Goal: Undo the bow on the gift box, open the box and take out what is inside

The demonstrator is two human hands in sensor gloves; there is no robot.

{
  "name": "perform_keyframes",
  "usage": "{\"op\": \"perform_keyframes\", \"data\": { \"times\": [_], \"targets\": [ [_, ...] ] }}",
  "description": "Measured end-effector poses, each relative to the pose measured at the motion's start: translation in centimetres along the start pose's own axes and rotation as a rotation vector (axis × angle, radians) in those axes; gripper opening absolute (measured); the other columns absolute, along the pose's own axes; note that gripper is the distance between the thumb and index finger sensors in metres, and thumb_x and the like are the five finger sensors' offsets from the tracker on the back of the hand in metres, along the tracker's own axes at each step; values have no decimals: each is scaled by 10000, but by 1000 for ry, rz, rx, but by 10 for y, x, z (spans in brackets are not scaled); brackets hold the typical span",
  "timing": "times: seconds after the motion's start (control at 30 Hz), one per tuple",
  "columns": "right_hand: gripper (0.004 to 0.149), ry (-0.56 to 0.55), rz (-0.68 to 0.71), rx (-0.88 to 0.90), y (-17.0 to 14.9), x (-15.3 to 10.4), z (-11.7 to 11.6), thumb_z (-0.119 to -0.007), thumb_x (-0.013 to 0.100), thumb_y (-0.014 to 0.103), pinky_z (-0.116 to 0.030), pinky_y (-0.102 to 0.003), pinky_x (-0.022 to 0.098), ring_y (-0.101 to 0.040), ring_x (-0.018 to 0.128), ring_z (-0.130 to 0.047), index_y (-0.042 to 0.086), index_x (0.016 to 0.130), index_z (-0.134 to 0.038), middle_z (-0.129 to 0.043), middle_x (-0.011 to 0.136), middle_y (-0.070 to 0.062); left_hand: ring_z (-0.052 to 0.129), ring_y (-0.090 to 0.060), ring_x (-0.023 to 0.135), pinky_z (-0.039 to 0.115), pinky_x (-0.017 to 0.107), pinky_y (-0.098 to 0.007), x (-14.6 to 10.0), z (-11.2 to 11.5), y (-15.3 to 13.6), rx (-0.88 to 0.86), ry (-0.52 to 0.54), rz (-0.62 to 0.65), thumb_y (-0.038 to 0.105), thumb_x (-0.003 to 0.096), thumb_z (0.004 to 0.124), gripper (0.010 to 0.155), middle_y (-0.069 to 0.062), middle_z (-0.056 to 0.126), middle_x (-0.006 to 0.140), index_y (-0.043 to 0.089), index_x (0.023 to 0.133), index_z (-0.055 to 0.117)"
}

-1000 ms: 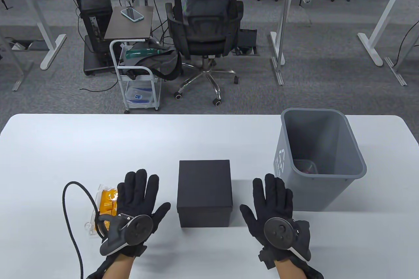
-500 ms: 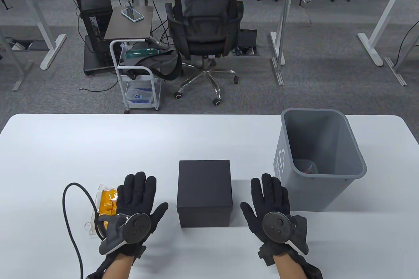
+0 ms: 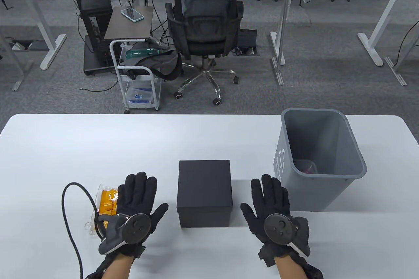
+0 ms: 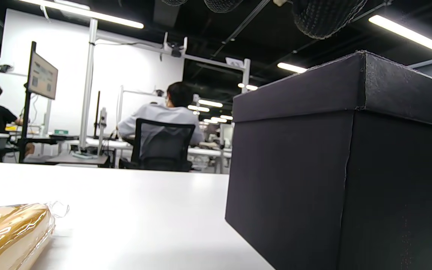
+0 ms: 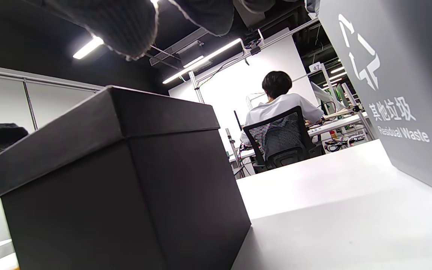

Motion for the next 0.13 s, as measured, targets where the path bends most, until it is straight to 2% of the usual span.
{"op": "perform_keyframes", "data": {
  "times": [0.13],
  "targets": [
    [741,1,3,-1,1,-1,-1,-647,610,528,-233,-590,773,-474,1101,-268,127,1202,-449,-289,1218,-195,224,-516,1131,272,783,-615,-1,0,-2,-10,24,2,593,629,603,781,-199,214,1291,162,1215,318]
  ]
}}
Point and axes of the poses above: the tracker on the back of each hand, its own y axis roughly to the thumb side, its own x axis roughly from the wrist to the fingertips, z = x × y, the point moved 5 cm from there along x, roughly from the wrist to the fingertips
